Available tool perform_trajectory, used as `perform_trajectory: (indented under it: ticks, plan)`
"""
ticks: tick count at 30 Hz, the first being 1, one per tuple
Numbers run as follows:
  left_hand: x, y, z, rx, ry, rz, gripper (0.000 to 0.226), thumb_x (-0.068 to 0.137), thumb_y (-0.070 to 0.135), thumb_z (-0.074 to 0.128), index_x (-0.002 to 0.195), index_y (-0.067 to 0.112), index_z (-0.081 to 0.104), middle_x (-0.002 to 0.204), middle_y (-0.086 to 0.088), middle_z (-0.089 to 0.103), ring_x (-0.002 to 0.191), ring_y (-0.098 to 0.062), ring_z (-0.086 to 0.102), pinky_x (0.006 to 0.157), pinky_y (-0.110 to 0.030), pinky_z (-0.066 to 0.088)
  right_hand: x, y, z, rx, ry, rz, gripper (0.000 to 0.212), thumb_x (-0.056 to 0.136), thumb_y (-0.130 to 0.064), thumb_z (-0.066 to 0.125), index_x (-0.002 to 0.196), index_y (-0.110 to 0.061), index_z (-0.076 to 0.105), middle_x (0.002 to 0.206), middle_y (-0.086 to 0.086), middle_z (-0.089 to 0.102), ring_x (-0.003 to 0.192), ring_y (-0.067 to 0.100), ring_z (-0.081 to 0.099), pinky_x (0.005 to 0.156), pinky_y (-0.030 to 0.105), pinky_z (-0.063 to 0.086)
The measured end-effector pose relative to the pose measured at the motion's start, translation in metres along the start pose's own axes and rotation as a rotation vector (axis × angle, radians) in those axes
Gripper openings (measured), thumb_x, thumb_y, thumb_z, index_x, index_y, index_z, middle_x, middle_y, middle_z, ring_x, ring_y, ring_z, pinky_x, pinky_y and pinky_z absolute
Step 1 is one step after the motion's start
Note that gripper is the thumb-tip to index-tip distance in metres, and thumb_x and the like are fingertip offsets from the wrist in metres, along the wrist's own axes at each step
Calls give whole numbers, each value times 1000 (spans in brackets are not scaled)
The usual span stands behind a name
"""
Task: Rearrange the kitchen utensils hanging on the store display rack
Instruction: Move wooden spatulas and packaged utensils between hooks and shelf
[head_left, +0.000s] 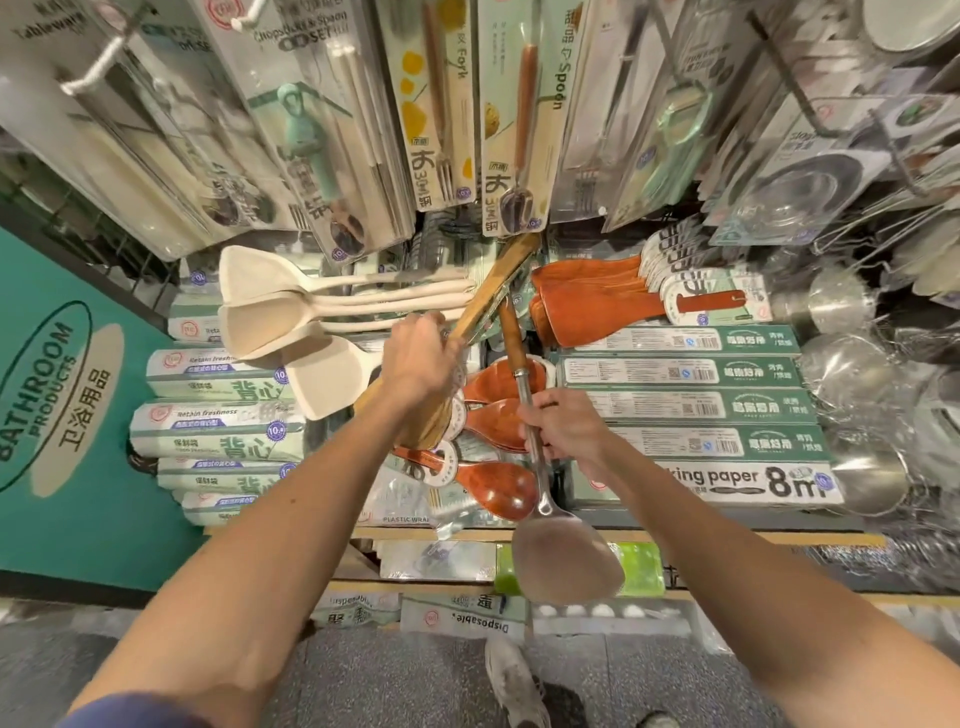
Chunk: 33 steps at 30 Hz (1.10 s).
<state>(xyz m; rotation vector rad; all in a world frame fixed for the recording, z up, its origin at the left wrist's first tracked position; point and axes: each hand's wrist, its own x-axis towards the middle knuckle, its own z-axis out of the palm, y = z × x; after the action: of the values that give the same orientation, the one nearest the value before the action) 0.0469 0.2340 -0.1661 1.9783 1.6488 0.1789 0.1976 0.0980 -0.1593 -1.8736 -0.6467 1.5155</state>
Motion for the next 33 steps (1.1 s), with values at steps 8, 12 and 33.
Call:
perform_trajectory:
  ticks: [8,12,33]
  plan:
    - [29,7,16,169,-125,-43,22,85,24,76,98,11,63,83,-3,65,73,-20,65,65,-33,55,-1,8,-7,40,32,-2,18,96,-16,64,102,0,63,71,6,66,50,12,55,44,24,42]
    - [29,8,9,146,-144,-20,15,92,16,68,99,5,60,85,-6,62,70,-19,57,56,-24,40,-3,8,-14,34,63,-6,11,95,-17,65,100,-8,62,69,6,67,51,13,56,47,27,45]
    - [-45,22,-14,-78,-229,-103,26,87,31,76,90,12,58,93,-7,67,91,-27,65,82,-36,54,-60,4,-35,15,88,-51,17,95,-21,63,106,-7,62,83,11,70,64,18,61,49,24,45]
